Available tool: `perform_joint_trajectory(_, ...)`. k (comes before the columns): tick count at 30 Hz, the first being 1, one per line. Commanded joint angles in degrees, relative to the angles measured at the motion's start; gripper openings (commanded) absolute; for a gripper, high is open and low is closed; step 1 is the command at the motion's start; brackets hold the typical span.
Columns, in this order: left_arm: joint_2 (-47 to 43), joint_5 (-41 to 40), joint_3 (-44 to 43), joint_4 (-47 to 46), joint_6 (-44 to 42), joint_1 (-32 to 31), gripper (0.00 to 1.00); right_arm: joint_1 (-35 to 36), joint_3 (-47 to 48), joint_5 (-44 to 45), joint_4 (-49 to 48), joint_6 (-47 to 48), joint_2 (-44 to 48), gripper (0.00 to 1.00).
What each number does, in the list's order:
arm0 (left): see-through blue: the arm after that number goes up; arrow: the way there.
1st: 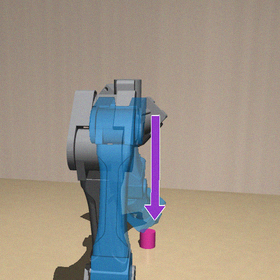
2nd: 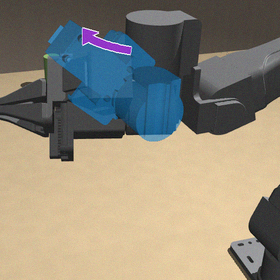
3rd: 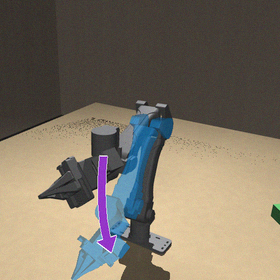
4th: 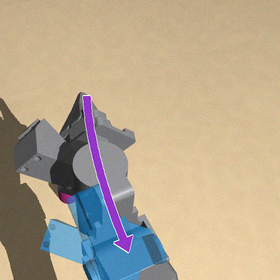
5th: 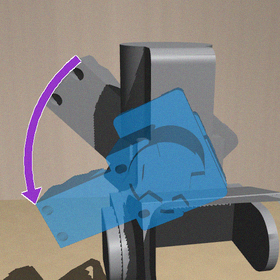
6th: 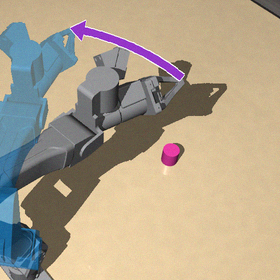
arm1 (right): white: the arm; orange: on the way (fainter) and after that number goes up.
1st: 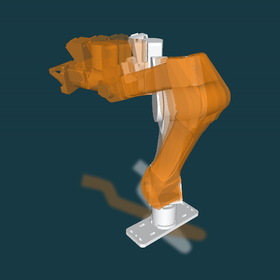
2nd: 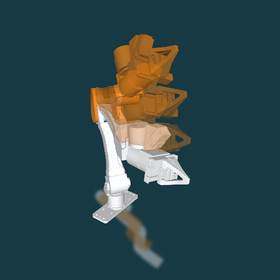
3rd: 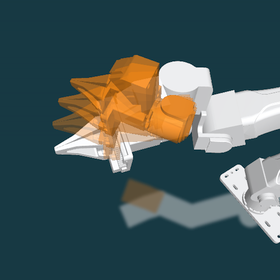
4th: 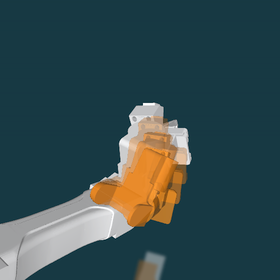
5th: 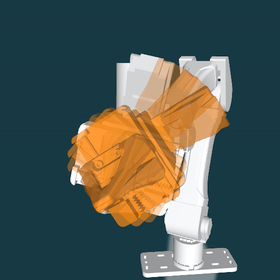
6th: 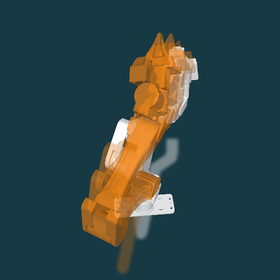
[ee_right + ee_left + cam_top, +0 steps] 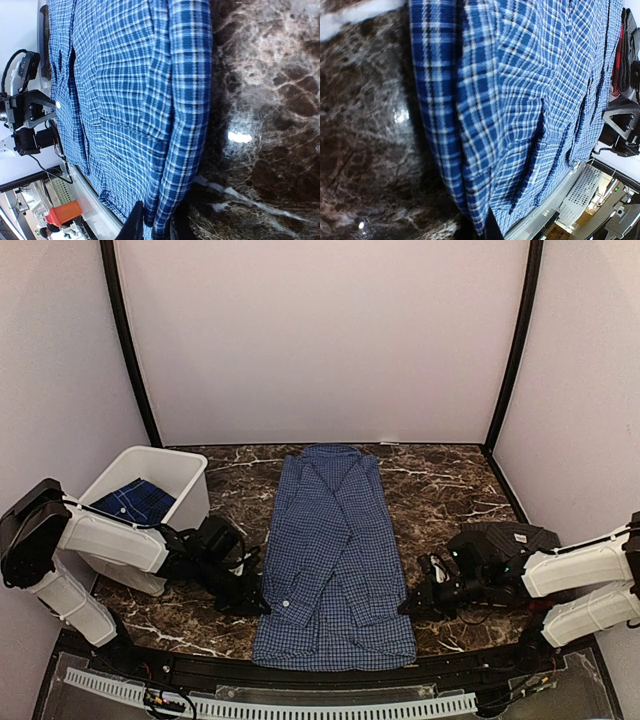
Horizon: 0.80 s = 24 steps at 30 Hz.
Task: Fold and stack the long sleeve shirts
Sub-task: Pick up the rectangle-folded shirt from the center of the board.
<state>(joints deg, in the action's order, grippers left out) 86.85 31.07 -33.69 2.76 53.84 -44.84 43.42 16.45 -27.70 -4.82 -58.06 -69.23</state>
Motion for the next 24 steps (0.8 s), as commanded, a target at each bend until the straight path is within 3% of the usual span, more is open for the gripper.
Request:
perform_joint_trajectory(1,-0.6,2.6,-0.3,-0.4,0.1,0.0,0.0,-0.5,0.8,-1.1,-2.2,0.2,-0.2,0.09)
perform_joint_trajectory(5,-1.9,3.6,-1.3,-0.5,1.0,0.0,0.0,-0.7,1.9,-1.3,-1.1,0.6,0.8,0.0)
perform_joint_trajectory(24,-8.4,5.5,-4.0,-2.6,5.9,4.8,0.0,-5.1,8.2,-3.9,-2.0,1.9,1.8,0.0)
